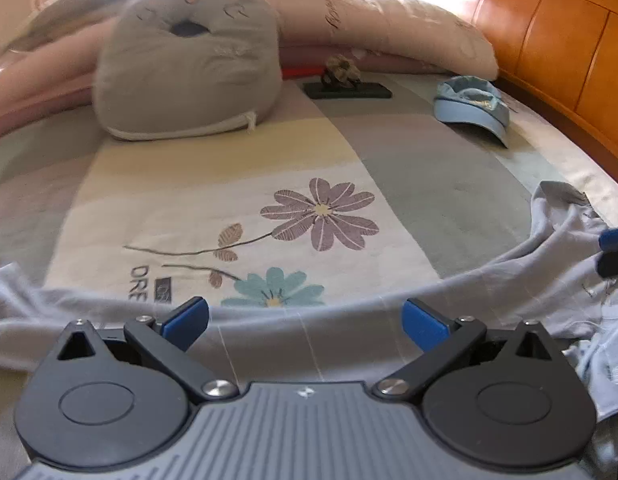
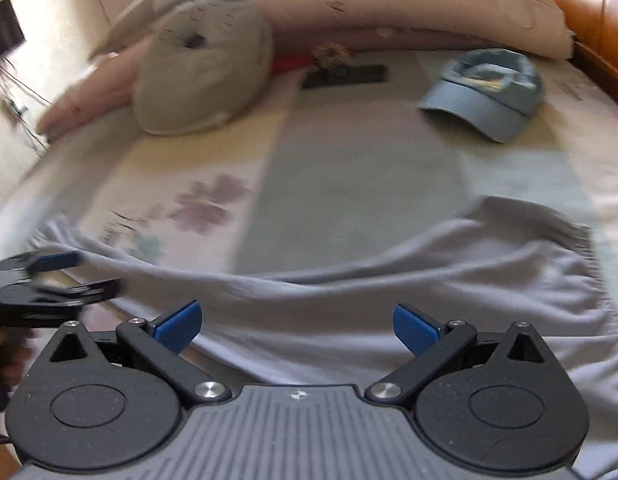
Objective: Fold clothes
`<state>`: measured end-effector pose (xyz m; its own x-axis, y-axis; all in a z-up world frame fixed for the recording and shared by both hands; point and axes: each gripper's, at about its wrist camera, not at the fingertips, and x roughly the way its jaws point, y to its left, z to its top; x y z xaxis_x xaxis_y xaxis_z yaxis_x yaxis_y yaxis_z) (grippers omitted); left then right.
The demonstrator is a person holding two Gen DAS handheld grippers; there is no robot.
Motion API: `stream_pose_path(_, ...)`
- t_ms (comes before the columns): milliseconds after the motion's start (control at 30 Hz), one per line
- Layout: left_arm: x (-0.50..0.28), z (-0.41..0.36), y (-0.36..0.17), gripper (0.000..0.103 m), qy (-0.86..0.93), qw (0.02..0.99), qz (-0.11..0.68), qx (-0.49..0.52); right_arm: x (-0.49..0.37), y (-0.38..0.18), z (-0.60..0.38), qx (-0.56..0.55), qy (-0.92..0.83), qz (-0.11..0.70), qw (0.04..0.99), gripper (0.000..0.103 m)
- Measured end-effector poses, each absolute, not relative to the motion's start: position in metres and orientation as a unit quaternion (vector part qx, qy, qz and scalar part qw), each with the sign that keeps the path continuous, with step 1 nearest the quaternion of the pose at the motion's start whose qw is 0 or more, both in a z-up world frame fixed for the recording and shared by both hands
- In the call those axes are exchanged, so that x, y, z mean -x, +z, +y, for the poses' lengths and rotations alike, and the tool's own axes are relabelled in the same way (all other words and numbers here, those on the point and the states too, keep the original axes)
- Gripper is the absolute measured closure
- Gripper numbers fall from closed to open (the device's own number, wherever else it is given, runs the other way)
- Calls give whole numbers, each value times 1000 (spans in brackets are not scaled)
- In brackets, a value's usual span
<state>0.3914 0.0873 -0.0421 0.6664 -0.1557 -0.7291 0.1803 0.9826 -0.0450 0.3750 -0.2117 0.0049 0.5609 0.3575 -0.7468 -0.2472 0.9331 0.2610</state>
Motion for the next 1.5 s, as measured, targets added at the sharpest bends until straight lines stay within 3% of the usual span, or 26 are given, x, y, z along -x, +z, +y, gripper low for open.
stream_pose_path(133, -411, 100, -73, 1, -89, 891, 444, -19, -363, 7, -172, -32, 146, 451, 880, 0)
stream_pose_path(300, -383, 101, -83, 1, -109, 896, 427, -48, -355, 15, -157, 8, 110, 458, 882, 0)
stream_pose_path(500, -378, 117, -75, 1, -125, 893, 433, -6, -373, 16, -156, -18, 129, 449, 884, 1)
stream_pose_path(667, -382, 130, -63, 1, -113, 891, 436, 62, -402, 6, -152, -15, 173, 460, 871, 46)
stream_pose_path(767, -383, 132, -50, 1, -85, 899, 421, 85, -423, -4, -154, -2, 195, 470, 861, 63)
stream_pose_path(867, -391, 126, -41, 1, -46, 904, 418, 70, -442, -16, -157, 16, 213, 479, 852, 70)
stream_pose_path(1233, -437, 73, -56, 1, -19, 895, 447, 6, -454, -43, -159, 83, 291, 486, 820, 71)
stream_pose_path(1367, -418, 65, -73, 1, -14, 878, 478, 1, -436, -49, -165, 81, 302, 489, 815, 70)
stream_pose_path(1500, -391, 63, -73, 1, -12, 887, 461, 4, -423, -50, -173, 59, 305, 492, 814, 68)
